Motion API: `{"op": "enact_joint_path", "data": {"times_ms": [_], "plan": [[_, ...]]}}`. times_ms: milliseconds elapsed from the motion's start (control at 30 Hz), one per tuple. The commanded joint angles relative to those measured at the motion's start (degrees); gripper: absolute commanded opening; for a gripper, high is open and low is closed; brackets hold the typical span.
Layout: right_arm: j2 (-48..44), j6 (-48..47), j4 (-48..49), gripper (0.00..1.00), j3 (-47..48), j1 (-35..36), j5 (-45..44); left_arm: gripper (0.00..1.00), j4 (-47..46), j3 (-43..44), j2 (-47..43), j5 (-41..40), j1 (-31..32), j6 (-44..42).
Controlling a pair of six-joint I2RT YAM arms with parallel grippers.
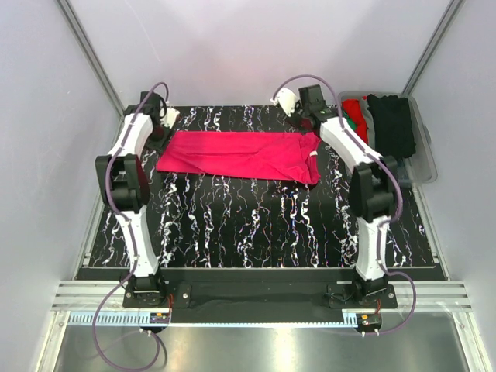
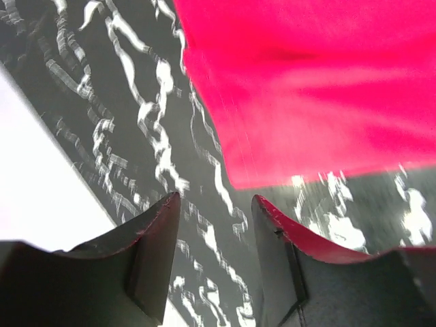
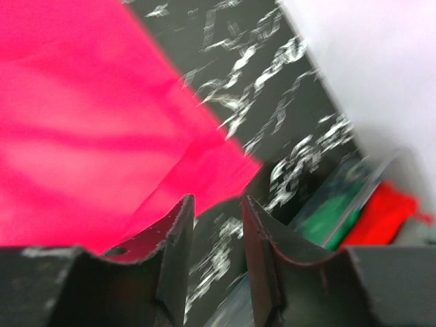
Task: Fold and stack the t-shirts
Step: Fold the tshirt
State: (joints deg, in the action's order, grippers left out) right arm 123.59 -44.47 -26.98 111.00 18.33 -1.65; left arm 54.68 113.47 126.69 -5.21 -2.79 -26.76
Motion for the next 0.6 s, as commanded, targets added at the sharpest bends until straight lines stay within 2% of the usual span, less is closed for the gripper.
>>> {"op": "enact_joint_path", "data": {"times_ms": [0,100,233,567], "plan": [[-12.5,7.9,-4.2,0.42,-9.5,-0.3,6.8,0.52,-7.4,-3.4,-8.4,0.9,1.6,0.1],[-15.3,8.2,-10.2,0.43,-16.0,-0.7,13.5,0.5,-7.0,-6.2,-7.1,1.1,1.6,-0.9],[-15.4,9.5,-13.6,0.43,-19.9,-2.0,17.8,0.46,-6.8,-7.5,-4.2,1.1,1.6,-1.4],[-10.0,6.8,-17.6,0.45,-17.9,-4.3,19.2,0.45,-6.7,-5.1,1.0,-0.4,1.6,-0.8]]}}
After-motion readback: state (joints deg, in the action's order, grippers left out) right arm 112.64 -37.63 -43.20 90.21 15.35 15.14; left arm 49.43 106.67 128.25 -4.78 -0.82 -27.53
